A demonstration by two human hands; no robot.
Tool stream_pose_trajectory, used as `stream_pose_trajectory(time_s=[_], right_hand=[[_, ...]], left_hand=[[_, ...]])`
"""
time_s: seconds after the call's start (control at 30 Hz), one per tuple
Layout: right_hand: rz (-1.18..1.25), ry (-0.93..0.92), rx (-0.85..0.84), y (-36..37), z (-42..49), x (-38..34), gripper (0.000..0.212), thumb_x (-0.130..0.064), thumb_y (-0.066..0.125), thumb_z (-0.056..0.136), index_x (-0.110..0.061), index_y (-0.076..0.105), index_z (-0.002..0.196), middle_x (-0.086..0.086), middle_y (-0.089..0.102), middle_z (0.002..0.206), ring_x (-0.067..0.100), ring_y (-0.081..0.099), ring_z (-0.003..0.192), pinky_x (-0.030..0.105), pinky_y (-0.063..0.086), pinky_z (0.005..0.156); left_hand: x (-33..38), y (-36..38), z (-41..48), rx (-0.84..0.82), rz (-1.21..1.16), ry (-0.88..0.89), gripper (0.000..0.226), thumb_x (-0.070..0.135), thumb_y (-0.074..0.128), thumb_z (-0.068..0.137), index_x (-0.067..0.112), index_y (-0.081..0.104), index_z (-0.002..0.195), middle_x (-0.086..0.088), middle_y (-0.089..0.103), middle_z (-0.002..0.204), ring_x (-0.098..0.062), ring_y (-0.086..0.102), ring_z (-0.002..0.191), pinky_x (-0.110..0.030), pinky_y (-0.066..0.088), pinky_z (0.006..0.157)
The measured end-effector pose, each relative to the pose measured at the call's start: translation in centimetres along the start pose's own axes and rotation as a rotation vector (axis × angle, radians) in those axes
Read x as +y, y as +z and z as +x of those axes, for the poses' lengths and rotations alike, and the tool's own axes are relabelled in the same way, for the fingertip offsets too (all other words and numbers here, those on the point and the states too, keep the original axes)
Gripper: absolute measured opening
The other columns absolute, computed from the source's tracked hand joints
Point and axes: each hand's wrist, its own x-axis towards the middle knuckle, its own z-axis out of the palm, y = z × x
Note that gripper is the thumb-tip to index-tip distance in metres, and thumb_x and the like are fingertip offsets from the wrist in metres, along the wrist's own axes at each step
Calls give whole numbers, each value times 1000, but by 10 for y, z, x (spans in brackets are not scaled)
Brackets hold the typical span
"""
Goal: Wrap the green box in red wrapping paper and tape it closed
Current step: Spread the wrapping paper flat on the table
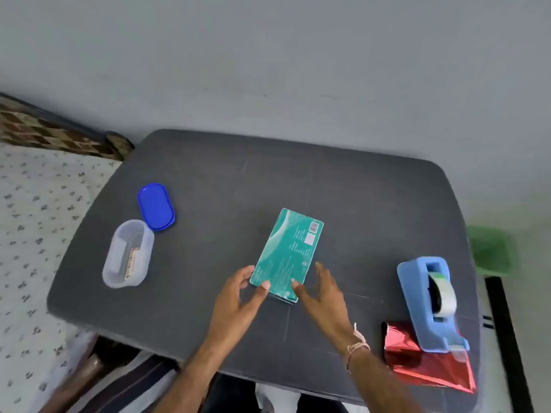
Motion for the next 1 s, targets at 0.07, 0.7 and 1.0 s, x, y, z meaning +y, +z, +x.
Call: stream_pose_trajectory(time_s=[0.07,0.7,1.0], right_hand=[[63,68,50,11,14,-1,93,-65,71,81,-30,30,156,-10,44,156,19,48,141,45,46,111],[333,-148,216,89,93,-17,74,-30,79,86,-49,41,147,-26,70,118,1,69,109,29,62,83],[354,-337,49,153,86,-45,53,-19,78,89,-33,57,136,-10,76,112,11,75,98,33,62,85]], left_hand=[[-8,-1,29,-72,-30,-14,62,56,64,82,33,49,138,34,52,125,10,55,117,-9,47,91],[-69,-14,188,-234,-239,192,46,23,75,94,33,62,137,6,76,117,-16,75,104,-44,61,89],[-121,-81,168,-169,-354,370,39,21,73,94,28,63,131,6,78,112,-16,77,94,-31,64,73]])
